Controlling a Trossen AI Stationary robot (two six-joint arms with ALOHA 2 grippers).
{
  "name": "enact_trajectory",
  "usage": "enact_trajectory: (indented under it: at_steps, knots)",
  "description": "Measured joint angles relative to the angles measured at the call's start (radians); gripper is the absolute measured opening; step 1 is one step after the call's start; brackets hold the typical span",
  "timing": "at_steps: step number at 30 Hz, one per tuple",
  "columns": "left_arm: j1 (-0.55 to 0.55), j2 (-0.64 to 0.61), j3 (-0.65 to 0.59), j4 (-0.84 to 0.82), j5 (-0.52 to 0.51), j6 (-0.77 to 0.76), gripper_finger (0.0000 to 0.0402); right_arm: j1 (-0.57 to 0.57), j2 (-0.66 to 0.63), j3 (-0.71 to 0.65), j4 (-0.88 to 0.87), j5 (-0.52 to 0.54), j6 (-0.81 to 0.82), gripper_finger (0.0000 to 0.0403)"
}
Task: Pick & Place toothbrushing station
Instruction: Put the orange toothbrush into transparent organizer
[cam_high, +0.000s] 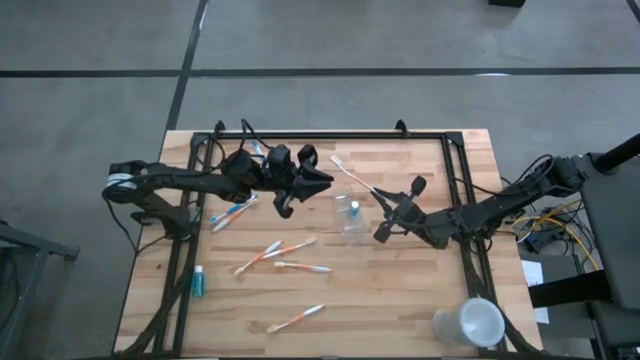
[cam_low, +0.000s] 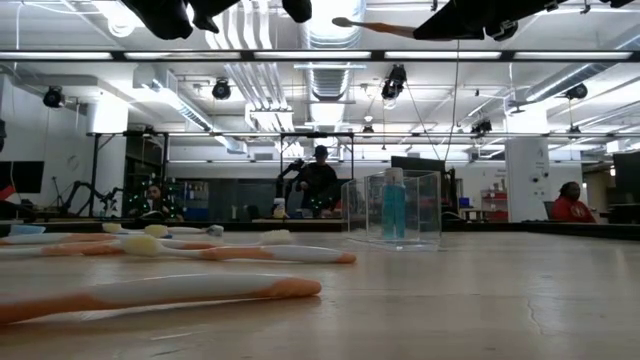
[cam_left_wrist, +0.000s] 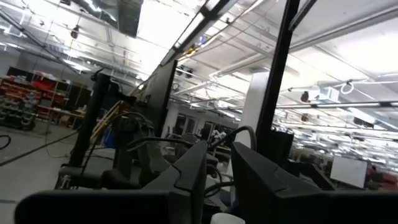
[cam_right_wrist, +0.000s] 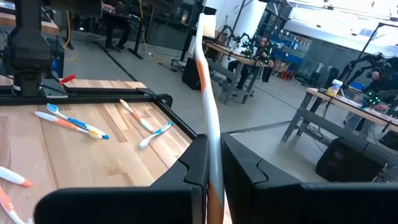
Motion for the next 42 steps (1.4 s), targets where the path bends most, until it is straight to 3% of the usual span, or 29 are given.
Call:
enact_trajectory:
  at_steps: [12, 15, 20, 27, 31, 35, 42]
  knots:
    - [0.001, 0.007, 0.0, -0.011, -0.037, -0.113, 0.0081, 0.0, 0.0, 0.0, -0.001, 0.0, 0.0, 0.0022]
    - [0.002, 0.012, 0.0, -0.025, -0.102, -0.154, 0.0081, 0.0, 0.0, 0.0, -0.001, 0.0, 0.0, 0.0022]
    - [0.01, 0.009, -0.002, -0.193, -0.266, -0.181, 0.0081, 0.0, 0.0, 0.0, -0.001, -0.001, -0.001, 0.0022]
    - [-0.001, 0.008, -0.002, -0.177, -0.319, -0.083, 0.0081, 0.0, 0.0, 0.0, -0.001, 0.003, -0.026, 0.0022]
    - [-0.002, 0.004, -0.002, -0.077, -0.32, -0.067, 0.0081, 0.0, 0.0, 0.0, -0.005, 0.065, -0.032, 0.0022]
    - [-0.003, 0.001, -0.002, -0.085, -0.347, -0.07, 0.0081, 0.0, 0.0, 0.0, -0.005, 0.154, -0.085, 0.0022]
    - [-0.003, 0.0, -0.001, -0.217, -0.589, -0.126, 0.0081, 0.0, 0.0, 0.0, 0.003, 0.185, -0.121, 0.0022]
